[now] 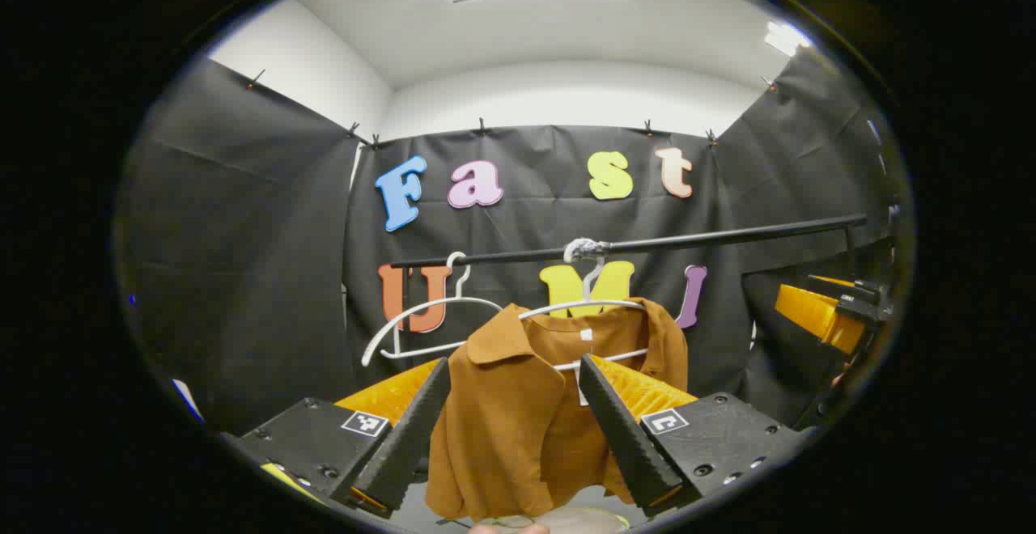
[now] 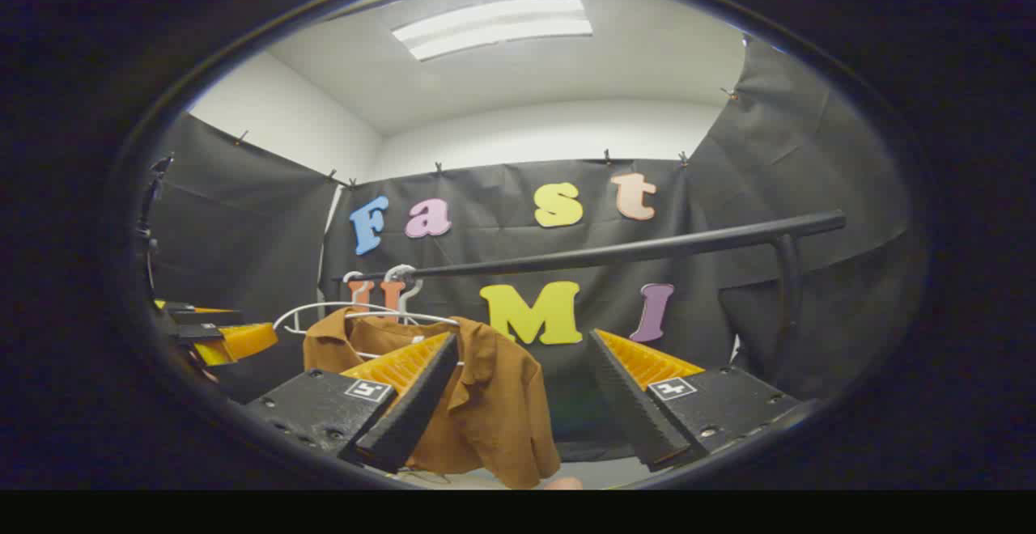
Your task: Grasp the clothes on the hanger with both hands and then place them into the laundry hamper below.
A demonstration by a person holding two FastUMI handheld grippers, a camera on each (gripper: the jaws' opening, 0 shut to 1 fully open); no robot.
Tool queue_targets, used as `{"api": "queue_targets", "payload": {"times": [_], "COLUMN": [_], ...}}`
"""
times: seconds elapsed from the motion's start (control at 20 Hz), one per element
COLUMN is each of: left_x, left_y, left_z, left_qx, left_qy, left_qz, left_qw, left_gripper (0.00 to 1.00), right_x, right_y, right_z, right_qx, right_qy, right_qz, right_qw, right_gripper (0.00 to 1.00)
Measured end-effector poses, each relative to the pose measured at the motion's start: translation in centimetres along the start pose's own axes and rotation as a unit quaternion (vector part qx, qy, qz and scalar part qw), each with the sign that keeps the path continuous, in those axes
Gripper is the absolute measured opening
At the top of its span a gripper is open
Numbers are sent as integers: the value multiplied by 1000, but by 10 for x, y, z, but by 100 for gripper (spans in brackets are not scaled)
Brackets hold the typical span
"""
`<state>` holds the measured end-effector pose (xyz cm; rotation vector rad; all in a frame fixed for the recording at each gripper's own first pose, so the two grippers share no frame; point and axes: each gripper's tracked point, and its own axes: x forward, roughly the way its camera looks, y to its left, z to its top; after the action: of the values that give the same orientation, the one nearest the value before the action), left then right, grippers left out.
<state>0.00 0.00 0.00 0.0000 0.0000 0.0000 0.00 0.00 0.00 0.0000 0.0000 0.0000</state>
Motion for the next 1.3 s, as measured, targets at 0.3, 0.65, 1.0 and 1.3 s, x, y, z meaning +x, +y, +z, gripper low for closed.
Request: {"api": "queue_targets", "payload": {"times": [0.3, 0.65, 1.0, 1.3], "left_x": [7, 7, 2, -2], "left_y": [-16, -32, -38, -37], "left_z": [3, 5, -11, -35], "left_qx": [2, -1, -4, -9], "left_qy": [0, 5, 30, 53], "left_qz": [-3, -6, 10, 46], "left_qw": [1000, 1000, 999, 997], "left_gripper": [100, 100, 100, 100], "right_x": [0, -3, 5, 14], "right_y": [-6, -13, -10, -2], "right_z": [-6, -18, -58, -105], "right_qx": [-2, 3, 19, 28], "right_qy": [4, 22, 77, 133], "right_qz": [-5, -6, 15, 56], "right_qw": [1000, 1000, 997, 989], "right_gripper": [100, 99, 99, 99]}}
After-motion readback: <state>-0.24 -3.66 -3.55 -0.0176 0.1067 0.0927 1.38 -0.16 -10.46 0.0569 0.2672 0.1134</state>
